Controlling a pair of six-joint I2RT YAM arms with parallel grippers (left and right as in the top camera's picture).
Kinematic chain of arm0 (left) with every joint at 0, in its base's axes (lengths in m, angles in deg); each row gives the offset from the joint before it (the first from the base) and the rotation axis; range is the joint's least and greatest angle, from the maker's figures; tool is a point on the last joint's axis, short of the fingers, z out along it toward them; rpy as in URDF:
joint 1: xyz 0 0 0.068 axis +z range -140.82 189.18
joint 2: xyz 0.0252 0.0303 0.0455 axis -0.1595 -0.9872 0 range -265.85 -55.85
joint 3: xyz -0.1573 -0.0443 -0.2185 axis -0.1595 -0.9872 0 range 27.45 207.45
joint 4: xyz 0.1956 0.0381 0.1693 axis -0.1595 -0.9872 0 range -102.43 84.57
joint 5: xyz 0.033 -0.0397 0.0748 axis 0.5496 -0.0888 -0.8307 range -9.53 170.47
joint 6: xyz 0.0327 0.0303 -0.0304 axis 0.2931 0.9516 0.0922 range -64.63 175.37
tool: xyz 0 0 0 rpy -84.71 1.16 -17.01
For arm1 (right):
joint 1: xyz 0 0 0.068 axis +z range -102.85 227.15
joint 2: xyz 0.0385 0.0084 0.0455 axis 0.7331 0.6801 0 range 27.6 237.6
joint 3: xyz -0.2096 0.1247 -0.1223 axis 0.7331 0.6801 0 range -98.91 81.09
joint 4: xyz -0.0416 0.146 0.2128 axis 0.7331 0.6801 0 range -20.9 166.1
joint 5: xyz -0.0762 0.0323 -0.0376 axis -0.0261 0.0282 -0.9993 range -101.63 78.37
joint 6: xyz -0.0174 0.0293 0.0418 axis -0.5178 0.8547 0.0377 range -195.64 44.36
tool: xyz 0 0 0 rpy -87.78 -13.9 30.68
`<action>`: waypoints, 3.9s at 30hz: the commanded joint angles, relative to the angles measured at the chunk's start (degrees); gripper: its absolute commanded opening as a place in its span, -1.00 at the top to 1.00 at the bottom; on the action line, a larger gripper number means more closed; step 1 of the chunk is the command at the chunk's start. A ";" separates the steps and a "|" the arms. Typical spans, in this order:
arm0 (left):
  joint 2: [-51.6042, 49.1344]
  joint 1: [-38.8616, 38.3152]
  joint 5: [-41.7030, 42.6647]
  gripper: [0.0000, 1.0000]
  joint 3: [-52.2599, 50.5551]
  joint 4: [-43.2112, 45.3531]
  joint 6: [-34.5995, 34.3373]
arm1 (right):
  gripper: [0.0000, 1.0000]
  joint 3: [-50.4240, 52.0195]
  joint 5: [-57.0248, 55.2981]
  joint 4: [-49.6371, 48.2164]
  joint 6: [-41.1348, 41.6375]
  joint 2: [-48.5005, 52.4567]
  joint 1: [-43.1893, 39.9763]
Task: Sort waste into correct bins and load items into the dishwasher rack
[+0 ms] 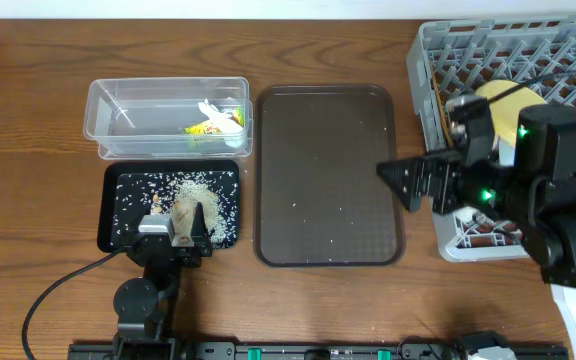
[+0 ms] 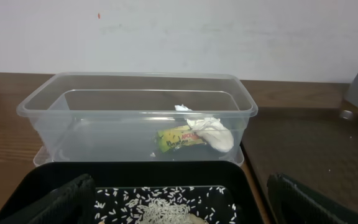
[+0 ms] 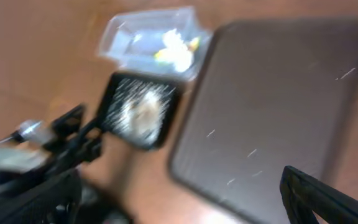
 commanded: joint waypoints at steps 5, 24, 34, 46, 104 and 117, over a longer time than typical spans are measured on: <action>0.37 0.24 0.52 -0.81 -1.51 -0.90 0.33 | -0.99 -0.46 7.58 3.17 3.91 -1.25 0.37; 0.37 0.24 0.52 -0.81 -1.51 -0.90 0.35 | -0.99 13.40 -1.88 0.31 -56.78 -27.85 0.39; 0.37 0.24 0.52 -0.81 -1.51 -0.90 0.35 | -0.98 41.79 -10.71 -18.14 -40.46 -48.11 -1.09; 0.37 0.24 0.52 -0.81 -1.51 -0.90 0.33 | -0.99 73.53 -9.31 -51.01 -33.66 -62.03 -1.16; 0.37 0.24 0.52 -0.81 -1.51 -0.90 0.33 | -0.99 77.22 -9.38 -57.18 -30.84 -61.94 -1.05; 0.37 0.24 0.52 -0.81 -1.51 -0.90 0.35 | -0.98 77.22 -9.38 -57.18 -30.84 -61.94 -1.03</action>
